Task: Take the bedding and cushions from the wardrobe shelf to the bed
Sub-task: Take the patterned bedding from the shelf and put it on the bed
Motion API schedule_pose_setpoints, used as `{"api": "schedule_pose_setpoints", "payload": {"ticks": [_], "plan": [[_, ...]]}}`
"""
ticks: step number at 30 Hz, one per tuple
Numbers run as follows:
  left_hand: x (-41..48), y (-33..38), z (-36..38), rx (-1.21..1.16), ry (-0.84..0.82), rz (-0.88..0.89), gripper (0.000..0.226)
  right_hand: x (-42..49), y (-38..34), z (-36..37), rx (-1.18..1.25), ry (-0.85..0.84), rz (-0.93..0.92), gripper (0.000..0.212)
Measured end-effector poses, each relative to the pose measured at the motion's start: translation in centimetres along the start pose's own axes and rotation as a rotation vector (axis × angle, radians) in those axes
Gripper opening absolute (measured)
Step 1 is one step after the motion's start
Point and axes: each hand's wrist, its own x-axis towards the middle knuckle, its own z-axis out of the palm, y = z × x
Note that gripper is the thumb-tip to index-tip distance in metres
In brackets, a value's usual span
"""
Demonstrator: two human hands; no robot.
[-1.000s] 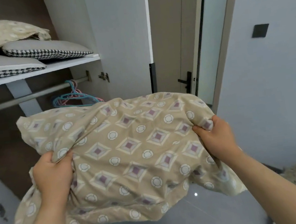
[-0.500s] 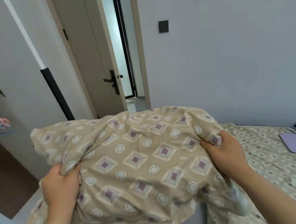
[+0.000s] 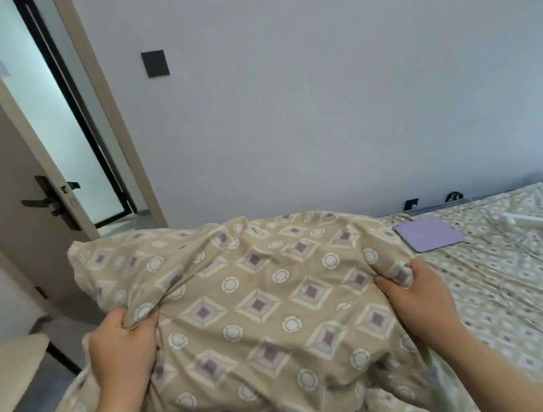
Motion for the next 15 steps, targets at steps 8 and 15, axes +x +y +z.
{"api": "schedule_pose_setpoints", "payload": {"ticks": [8, 15], "plan": [[10.9, 0.4, 13.1, -0.02, -0.311, 0.109, 0.026, 3.1, 1.4, 2.7, -0.043, 0.187, 0.233, 0.033], [10.1, 3.8, 25.7, -0.038, -0.593, 0.237, 0.032, 2.0, 7.2, 0.1, -0.06, 0.381, 0.448, 0.029]]}}
